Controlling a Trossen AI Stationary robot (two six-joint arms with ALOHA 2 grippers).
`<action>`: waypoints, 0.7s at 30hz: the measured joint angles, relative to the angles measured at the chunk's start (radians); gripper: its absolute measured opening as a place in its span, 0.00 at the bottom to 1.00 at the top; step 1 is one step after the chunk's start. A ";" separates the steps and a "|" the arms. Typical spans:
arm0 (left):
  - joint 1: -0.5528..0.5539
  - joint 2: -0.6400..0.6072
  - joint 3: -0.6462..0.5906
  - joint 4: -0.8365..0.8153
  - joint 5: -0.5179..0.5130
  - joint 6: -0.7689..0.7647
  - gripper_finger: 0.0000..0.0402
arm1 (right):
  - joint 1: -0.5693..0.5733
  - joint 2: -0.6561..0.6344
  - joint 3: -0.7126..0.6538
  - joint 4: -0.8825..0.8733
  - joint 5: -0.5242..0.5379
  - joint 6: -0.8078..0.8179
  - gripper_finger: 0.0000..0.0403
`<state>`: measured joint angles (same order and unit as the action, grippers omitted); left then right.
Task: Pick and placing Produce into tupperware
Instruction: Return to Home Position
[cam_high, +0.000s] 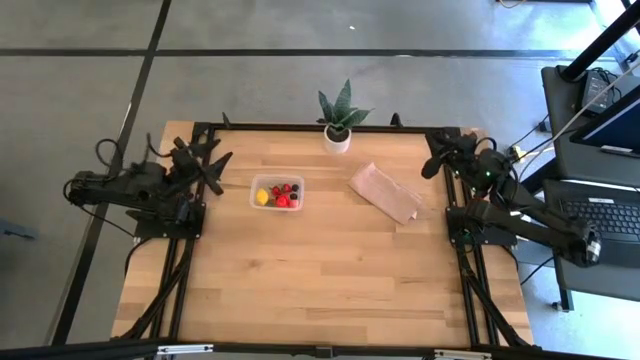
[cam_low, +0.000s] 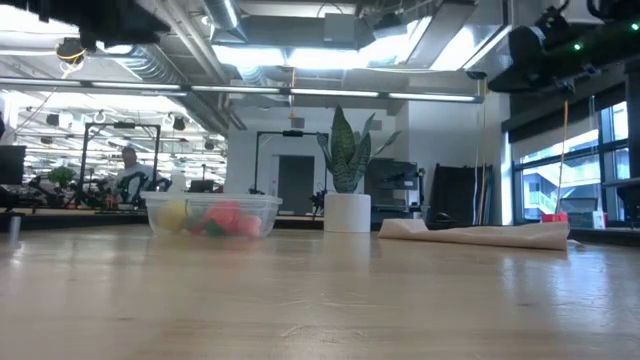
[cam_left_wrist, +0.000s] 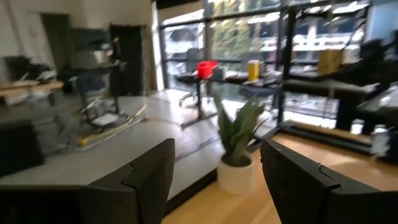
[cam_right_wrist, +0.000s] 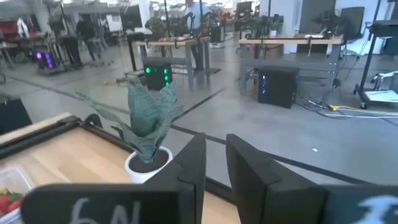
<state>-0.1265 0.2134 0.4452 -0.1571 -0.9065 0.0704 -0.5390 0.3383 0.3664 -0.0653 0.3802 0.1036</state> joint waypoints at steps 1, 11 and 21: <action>0.000 0.000 -0.017 -0.001 -0.019 -0.014 0.57 | -0.001 -0.024 -0.019 0.002 0.001 0.008 0.16; 0.000 0.001 -0.158 0.032 0.056 -0.147 0.57 | -0.001 -0.187 -0.123 0.000 0.000 0.031 0.16; 0.089 0.000 -0.230 0.094 0.273 -0.175 0.57 | -0.001 -0.262 -0.125 -0.011 0.002 -0.006 0.16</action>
<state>-0.0379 0.2136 0.2147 -0.0631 -0.6336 -0.1049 -0.5396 0.0767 0.2409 -0.0760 0.3818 0.0973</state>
